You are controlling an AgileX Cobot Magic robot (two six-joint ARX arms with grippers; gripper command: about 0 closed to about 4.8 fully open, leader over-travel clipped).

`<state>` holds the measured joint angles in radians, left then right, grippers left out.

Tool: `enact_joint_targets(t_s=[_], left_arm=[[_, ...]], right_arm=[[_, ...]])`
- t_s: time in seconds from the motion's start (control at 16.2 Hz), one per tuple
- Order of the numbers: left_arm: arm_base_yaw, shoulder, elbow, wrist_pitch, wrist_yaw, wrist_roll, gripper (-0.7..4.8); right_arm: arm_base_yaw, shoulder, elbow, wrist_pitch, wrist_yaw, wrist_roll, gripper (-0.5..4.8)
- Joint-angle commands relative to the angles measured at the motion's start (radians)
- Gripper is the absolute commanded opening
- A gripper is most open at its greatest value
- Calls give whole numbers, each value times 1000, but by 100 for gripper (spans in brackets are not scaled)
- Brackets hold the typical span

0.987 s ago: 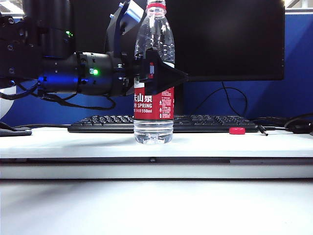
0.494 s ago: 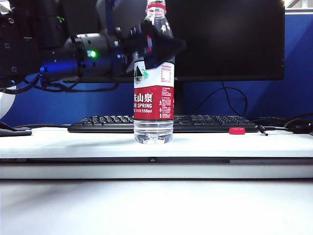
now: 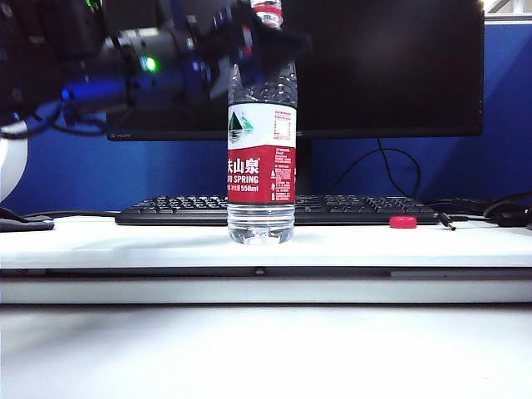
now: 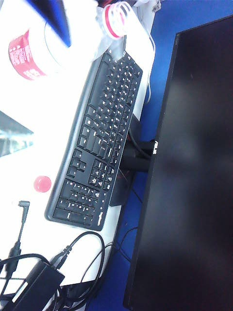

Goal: Unscrew the cap from the plastic bottle on the table.

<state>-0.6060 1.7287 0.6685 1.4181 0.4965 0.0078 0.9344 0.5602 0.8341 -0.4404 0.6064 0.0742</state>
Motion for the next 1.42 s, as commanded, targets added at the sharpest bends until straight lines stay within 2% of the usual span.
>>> enact_joint_targets(t_s=[0.06, 0.86, 1.23, 1.3, 1.36, 1.42], left_arm=[[0, -35, 3, 32, 4, -2, 479], [0, -143, 38, 27, 23, -20, 479], [27, -279, 55, 6, 21, -24, 479], [37, -317, 53, -45, 44, -24, 428], [61, -375, 53, -100, 101, -25, 10], [71, -420, 53, -106, 103, -44, 13]], right_arm=[[1, -1, 3, 10, 0, 4, -4], [2, -1, 3, 19, -7, 6, -4], [2, -2, 4, 34, -6, 8, -4], [1, -4, 5, 34, -6, 8, -4], [1, -13, 5, 42, -6, 8, -4], [1, -24, 5, 50, -6, 8, -4]])
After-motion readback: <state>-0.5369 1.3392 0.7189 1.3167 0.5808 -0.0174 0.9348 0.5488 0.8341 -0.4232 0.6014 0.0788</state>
